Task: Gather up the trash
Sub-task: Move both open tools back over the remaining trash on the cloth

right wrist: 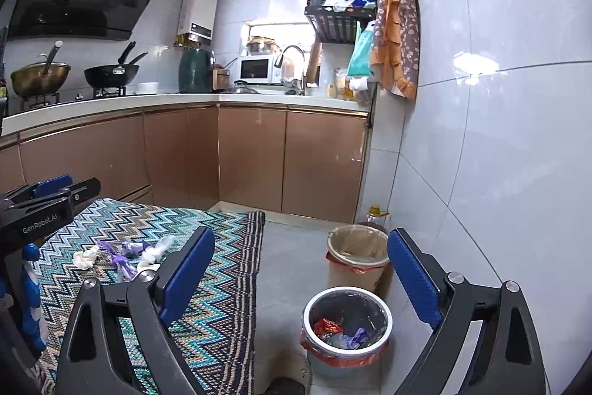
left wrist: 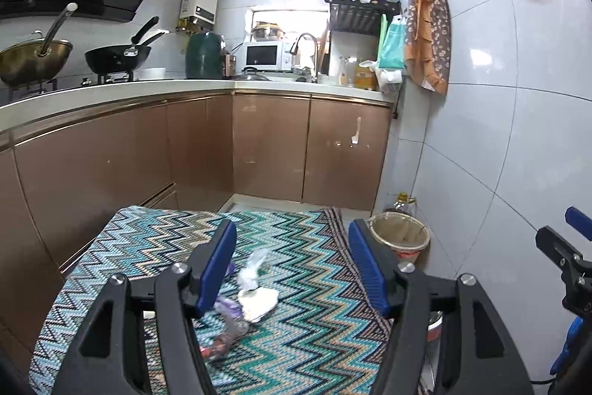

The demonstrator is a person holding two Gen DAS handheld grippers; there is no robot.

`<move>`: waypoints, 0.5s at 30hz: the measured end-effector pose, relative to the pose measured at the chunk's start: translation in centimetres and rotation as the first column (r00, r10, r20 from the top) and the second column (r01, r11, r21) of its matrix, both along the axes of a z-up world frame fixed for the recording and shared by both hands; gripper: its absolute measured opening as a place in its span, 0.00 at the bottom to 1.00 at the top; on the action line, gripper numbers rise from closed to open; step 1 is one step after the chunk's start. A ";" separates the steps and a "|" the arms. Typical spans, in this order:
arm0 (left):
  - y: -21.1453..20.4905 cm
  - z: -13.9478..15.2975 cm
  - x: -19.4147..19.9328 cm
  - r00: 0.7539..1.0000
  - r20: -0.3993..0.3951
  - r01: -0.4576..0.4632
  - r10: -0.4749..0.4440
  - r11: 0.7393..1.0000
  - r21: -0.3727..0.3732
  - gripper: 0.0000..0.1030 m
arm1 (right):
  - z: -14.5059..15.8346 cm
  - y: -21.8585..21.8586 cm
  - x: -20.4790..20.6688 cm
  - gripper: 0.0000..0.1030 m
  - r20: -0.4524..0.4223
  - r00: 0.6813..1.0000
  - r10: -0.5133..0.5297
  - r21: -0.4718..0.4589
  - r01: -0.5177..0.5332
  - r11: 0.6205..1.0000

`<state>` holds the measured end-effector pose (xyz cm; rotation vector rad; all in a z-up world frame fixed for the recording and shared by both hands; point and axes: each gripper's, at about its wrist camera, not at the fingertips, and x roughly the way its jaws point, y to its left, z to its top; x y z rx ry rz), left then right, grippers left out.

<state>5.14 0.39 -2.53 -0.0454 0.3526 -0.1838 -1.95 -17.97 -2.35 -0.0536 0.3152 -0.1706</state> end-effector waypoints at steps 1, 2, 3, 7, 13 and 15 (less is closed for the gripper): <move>0.4 -0.1 -0.1 1.000 -0.009 -0.007 0.007 1.000 0.004 0.59 | 0.1 0.2 0.0 0.94 0.003 1.000 0.003 -0.001 -0.003 1.000; 1.0 -0.1 -0.2 1.000 -0.020 -0.018 0.018 1.000 0.007 0.59 | 0.1 0.4 -0.1 0.95 0.007 1.000 0.008 -0.001 -0.008 1.000; 1.6 -0.2 -0.3 0.999 -0.026 -0.026 0.026 1.000 0.002 0.59 | 0.2 0.5 -0.1 0.98 0.012 1.000 0.013 0.001 -0.013 1.000; 4.5 -0.2 -1.2 0.996 -0.018 -0.084 0.084 0.996 -0.011 0.60 | 0.3 1.2 -0.4 1.00 0.035 0.999 0.037 0.005 -0.037 0.999; 10.2 -0.4 -1.7 0.978 -0.033 -0.208 0.207 0.978 -0.024 0.60 | -0.2 2.4 0.3 1.00 0.032 0.995 0.092 0.019 -0.093 0.995; 12.1 -0.9 -1.4 0.968 -0.058 -0.245 0.243 0.969 -0.028 0.60 | -0.8 2.9 1.1 1.00 0.008 0.993 0.120 0.029 -0.121 0.992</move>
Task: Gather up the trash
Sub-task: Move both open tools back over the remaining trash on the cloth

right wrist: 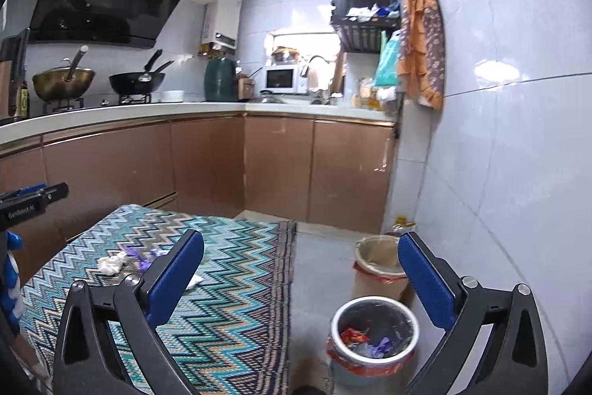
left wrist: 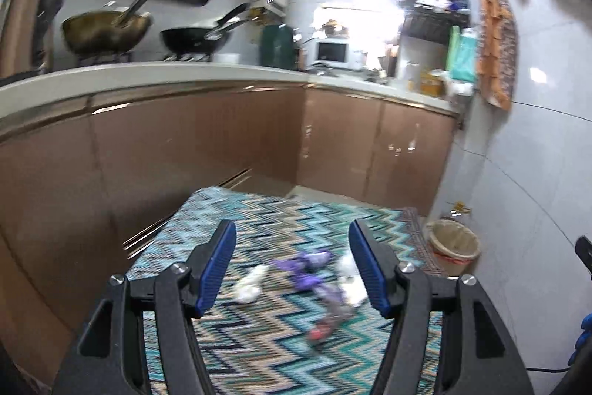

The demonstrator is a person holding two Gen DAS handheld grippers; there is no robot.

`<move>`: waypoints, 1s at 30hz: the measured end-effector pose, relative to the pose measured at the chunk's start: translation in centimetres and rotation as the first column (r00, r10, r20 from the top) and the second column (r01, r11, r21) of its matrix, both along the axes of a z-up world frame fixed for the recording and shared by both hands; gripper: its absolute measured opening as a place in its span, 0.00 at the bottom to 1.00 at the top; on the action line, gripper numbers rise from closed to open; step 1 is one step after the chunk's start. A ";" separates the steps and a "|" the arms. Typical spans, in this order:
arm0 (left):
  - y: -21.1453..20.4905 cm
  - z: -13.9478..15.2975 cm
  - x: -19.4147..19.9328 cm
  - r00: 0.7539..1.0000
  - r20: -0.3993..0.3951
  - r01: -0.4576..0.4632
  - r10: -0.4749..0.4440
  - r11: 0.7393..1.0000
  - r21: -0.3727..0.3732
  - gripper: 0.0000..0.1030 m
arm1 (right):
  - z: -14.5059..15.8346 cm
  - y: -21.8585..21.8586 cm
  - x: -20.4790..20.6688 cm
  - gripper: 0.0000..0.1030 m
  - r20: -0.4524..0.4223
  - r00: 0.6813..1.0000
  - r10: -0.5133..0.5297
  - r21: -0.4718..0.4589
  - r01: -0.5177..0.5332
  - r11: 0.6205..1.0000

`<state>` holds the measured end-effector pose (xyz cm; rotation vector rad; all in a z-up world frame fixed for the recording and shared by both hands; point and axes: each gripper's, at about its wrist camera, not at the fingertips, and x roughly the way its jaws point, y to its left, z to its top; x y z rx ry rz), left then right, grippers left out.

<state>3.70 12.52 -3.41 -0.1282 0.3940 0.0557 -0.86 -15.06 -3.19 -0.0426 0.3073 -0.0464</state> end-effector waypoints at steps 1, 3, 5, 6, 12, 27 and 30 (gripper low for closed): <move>0.8 -0.4 0.2 1.000 -0.012 -0.008 0.008 1.000 -0.004 0.60 | -0.3 0.0 0.5 1.00 -0.014 1.000 0.013 0.005 -0.013 1.000; 1.9 -1.3 0.6 0.999 -0.037 -0.009 0.008 1.000 -0.005 0.60 | -1.2 0.6 1.6 1.00 -0.052 0.998 0.036 0.013 -0.035 0.999; 2.2 -2.7 1.1 0.997 -0.071 0.015 -0.015 1.000 0.004 0.60 | -2.0 1.2 2.6 1.00 -0.084 0.995 0.051 0.016 -0.050 0.999; 2.0 -3.2 1.4 0.996 -0.085 0.036 -0.035 0.999 0.007 0.60 | -2.5 1.5 3.3 1.00 -0.104 0.992 0.067 0.025 -0.065 0.998; -0.7 -8.0 4.2 0.946 -0.203 0.253 -0.251 0.967 -0.020 0.60 | -5.1 2.8 6.7 0.91 -0.192 0.970 0.149 0.068 -0.138 0.988; 0.0 -13.8 13.6 0.869 -0.336 0.318 -0.364 0.930 -0.185 0.59 | -10.9 5.5 15.7 0.75 -0.357 0.890 0.284 0.163 -0.240 0.957; 0.5 -14.7 16.7 0.862 -0.368 0.286 -0.348 0.934 -0.213 0.59 | -11.9 6.5 18.0 0.71 -0.380 0.863 0.333 0.201 -0.274 0.940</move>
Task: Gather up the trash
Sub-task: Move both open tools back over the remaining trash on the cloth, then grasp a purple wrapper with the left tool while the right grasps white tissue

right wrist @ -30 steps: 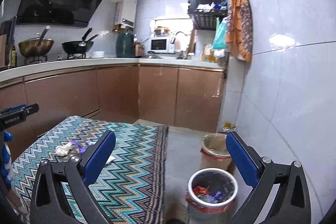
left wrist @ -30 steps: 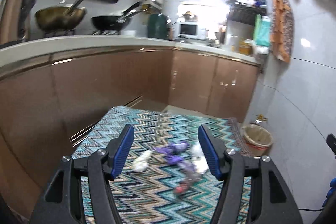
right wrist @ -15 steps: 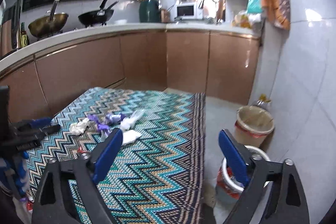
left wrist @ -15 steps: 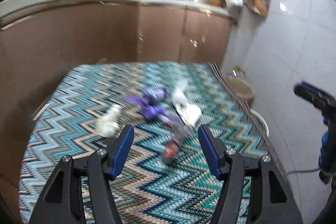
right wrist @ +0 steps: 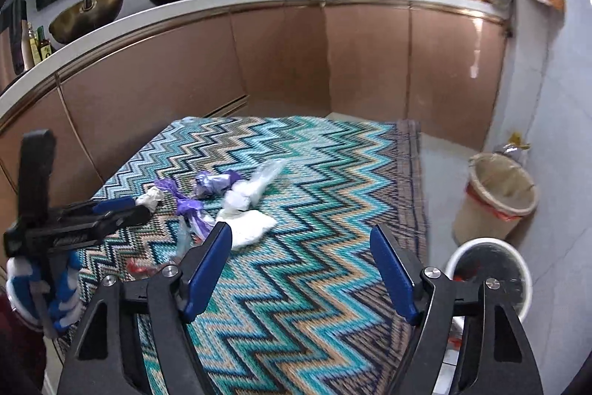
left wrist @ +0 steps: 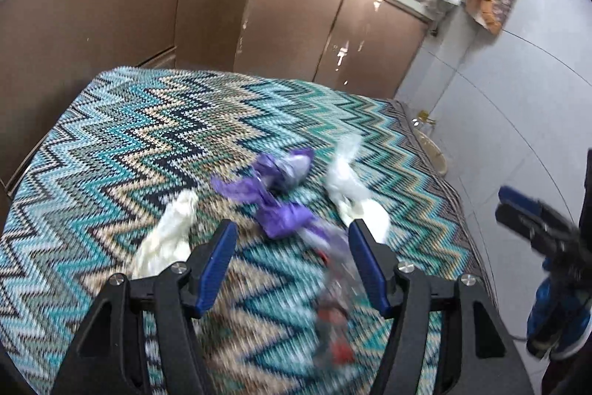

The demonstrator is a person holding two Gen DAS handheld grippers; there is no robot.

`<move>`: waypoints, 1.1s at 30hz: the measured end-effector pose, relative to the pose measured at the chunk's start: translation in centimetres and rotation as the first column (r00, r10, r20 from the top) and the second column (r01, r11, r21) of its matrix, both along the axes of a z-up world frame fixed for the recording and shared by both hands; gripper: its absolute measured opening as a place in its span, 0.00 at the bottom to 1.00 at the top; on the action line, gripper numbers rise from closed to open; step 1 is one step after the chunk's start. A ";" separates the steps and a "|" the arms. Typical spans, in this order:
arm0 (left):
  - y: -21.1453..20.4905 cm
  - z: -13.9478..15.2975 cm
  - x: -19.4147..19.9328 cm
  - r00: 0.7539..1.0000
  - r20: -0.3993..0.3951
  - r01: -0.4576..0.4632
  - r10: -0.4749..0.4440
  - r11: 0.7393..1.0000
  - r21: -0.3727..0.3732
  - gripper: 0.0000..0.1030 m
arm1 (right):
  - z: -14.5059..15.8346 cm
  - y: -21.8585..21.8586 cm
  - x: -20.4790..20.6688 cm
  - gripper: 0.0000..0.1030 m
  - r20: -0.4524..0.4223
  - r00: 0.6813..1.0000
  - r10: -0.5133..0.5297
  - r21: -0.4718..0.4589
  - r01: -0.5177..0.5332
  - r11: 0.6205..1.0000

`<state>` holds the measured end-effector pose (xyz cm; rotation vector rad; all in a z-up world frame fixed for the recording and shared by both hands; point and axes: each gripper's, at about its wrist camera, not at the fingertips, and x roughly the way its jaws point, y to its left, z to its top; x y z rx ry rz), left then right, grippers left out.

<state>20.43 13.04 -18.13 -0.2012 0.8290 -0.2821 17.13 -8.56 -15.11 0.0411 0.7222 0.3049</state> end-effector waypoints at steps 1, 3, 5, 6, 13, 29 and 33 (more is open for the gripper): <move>0.0 -0.3 0.7 1.000 -0.012 -0.006 0.006 1.000 -0.003 0.59 | -0.3 0.4 0.6 0.69 -0.010 1.000 0.010 0.004 -0.010 1.000; 0.1 -1.1 2.3 0.999 -0.049 -0.018 0.017 1.000 -0.014 0.59 | -1.0 1.2 2.1 0.67 -0.035 0.999 0.041 0.014 -0.040 0.999; 0.3 -1.7 3.4 0.997 -0.075 -0.025 0.024 0.999 -0.021 0.59 | -1.7 1.9 3.4 0.66 -0.059 0.996 0.070 0.031 -0.069 0.997; 0.3 -2.1 3.9 0.996 -0.088 -0.031 0.029 0.999 -0.020 0.58 | -2.2 2.4 4.1 0.65 -0.075 0.993 0.086 0.035 -0.084 0.996; 0.9 -4.0 5.6 0.991 -0.134 -0.028 0.017 0.996 -0.080 0.32 | -5.2 4.5 6.6 0.62 -0.154 0.976 0.151 0.059 -0.143 0.988; 0.3 -3.9 4.7 0.997 -0.076 -0.028 0.021 0.996 -0.086 0.15 | -8.5 4.1 7.6 0.08 -0.237 0.957 0.167 0.158 -0.132 0.979; 0.5 -2.9 3.9 0.998 -0.054 -0.034 0.029 0.996 -0.084 0.14 | -7.3 3.6 6.5 0.06 -0.205 0.966 0.159 0.156 -0.128 0.979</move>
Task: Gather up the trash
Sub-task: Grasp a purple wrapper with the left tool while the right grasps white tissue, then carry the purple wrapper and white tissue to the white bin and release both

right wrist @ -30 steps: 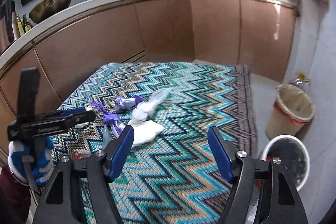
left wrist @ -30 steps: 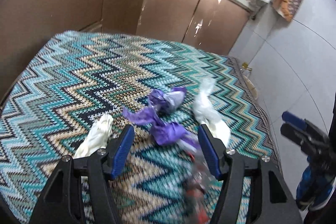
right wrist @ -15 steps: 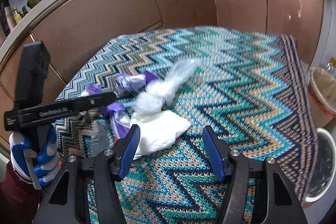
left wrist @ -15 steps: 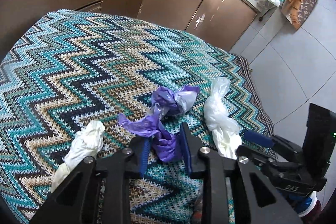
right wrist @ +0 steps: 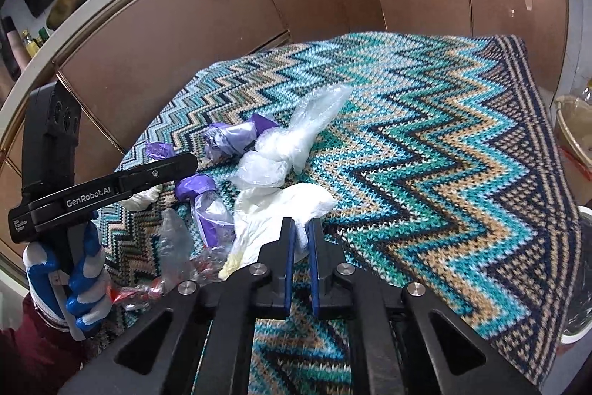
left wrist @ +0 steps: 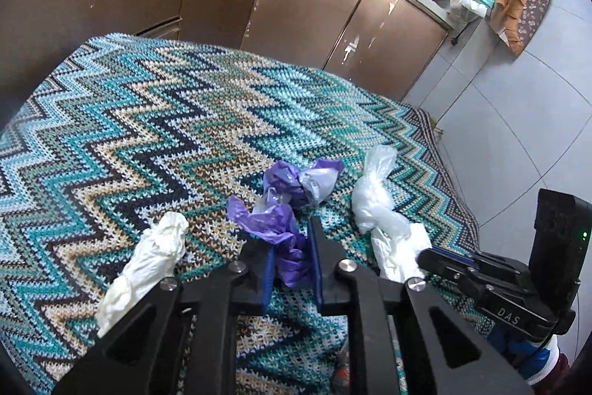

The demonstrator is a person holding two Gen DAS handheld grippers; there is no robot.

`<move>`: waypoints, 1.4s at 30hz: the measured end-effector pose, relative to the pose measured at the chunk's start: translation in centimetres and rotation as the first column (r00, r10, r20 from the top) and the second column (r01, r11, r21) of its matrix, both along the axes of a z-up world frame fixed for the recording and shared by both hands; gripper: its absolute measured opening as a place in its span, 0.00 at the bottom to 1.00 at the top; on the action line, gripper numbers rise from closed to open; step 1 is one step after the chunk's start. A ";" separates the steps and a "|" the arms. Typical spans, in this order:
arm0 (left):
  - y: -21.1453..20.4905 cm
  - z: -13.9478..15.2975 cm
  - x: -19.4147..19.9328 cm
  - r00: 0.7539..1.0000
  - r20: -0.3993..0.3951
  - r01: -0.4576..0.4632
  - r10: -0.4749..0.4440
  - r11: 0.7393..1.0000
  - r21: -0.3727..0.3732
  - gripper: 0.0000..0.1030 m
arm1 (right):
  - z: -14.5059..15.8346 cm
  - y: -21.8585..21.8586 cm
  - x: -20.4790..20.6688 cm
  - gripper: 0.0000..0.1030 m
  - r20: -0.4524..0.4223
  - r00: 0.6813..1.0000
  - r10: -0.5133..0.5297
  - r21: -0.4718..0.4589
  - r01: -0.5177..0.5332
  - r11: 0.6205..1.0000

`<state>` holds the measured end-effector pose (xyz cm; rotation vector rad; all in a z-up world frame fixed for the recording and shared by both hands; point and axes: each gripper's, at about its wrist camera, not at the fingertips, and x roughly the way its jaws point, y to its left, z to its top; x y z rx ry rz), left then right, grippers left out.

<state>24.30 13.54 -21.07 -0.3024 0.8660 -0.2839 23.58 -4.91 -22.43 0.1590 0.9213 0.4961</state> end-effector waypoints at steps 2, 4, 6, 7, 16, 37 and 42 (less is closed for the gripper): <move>0.2 0.8 -0.6 1.000 0.016 -0.007 0.007 1.000 -0.003 0.14 | 0.7 -0.2 -0.6 0.05 0.022 1.000 -0.005 -0.003 0.005 1.000; 0.5 1.5 -1.3 0.999 0.034 -0.017 0.017 1.000 -0.003 0.14 | 1.7 -0.4 -1.4 0.05 0.046 0.999 -0.012 -0.008 0.012 1.000; 1.0 2.4 -2.1 0.998 0.057 -0.028 0.028 1.000 0.003 0.14 | 2.8 -0.6 -2.4 0.05 0.076 0.997 -0.020 -0.027 0.022 0.999; 1.2 2.9 -2.5 0.997 0.069 -0.035 0.035 0.999 0.005 0.14 | 3.2 -0.7 -2.8 0.05 0.090 0.996 -0.022 -0.037 0.026 0.999; 2.1 6.7 -5.7 0.986 0.144 -0.084 0.083 0.996 -0.003 0.14 | 7.3 -1.6 -7.1 0.05 0.197 0.979 -0.046 -0.079 0.063 0.995; 2.9 14.9 -15.4 0.937 0.330 -0.120 0.117 0.993 -0.011 0.14 | 15.8 -3.7 -17.1 0.05 0.420 0.905 -0.070 -0.062 0.106 0.992; 1.7 17.4 -18.1 0.917 0.384 -0.113 0.108 0.994 -0.009 0.14 | 17.5 -4.8 -19.7 0.05 0.466 0.881 -0.083 -0.041 0.116 0.992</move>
